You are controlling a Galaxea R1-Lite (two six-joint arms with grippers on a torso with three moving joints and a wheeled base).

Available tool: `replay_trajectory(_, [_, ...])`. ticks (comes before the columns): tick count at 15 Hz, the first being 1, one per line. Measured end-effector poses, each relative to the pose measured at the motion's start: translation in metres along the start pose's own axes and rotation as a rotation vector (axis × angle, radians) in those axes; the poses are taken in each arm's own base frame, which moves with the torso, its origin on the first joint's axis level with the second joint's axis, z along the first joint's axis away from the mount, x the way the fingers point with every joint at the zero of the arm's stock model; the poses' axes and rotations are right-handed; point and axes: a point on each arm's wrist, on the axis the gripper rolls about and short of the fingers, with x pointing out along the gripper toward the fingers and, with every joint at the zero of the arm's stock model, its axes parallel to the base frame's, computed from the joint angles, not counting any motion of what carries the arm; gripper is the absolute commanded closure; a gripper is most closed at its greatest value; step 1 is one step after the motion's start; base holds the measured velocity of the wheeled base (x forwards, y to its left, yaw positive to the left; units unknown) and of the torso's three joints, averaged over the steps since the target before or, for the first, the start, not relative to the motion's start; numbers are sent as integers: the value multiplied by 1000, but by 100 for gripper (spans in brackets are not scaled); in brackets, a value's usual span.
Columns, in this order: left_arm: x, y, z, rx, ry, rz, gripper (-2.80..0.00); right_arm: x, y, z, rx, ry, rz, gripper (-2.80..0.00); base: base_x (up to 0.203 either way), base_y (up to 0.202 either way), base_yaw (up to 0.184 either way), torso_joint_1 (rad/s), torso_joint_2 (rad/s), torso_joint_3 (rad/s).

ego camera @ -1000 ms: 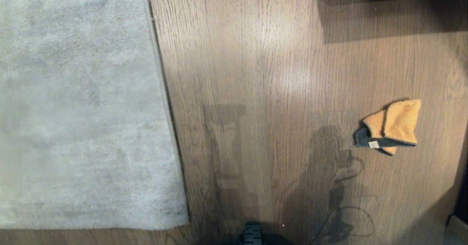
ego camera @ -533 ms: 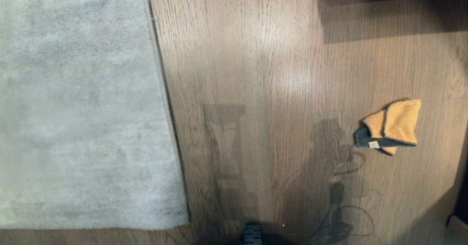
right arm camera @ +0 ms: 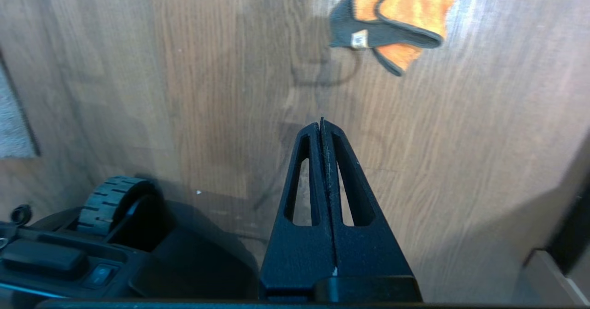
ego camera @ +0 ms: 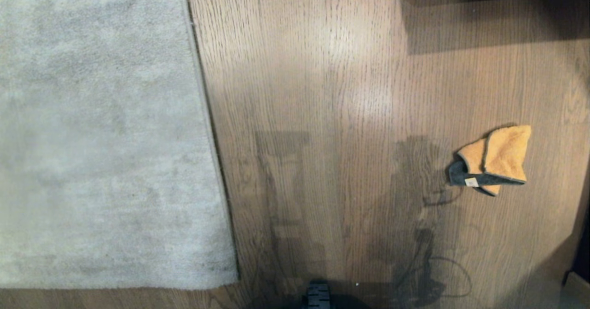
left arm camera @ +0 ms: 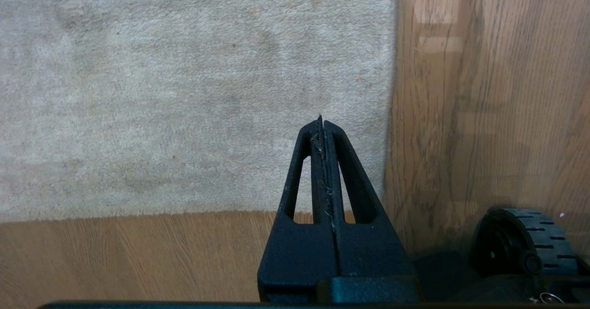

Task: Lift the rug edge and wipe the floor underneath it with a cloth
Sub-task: Pick up the rag

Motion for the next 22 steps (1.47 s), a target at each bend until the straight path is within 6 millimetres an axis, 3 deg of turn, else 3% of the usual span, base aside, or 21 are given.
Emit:
replay_trajectory(9, [0, 0, 0, 0, 0, -1, 0, 43, -6, 32, 106, 90, 0, 0, 0, 0, 0, 0, 0, 0])
replay_trajectory(16, [0, 0, 0, 0, 0, -1, 0, 65, -8, 22, 165, 222, -52, 0, 0, 0, 0, 0, 0, 0])
replay_trajectory(22, [0, 0, 0, 0, 1, -1, 0, 86, -11, 24, 173, 237, -102, 0, 0, 0, 0, 0, 0, 0])
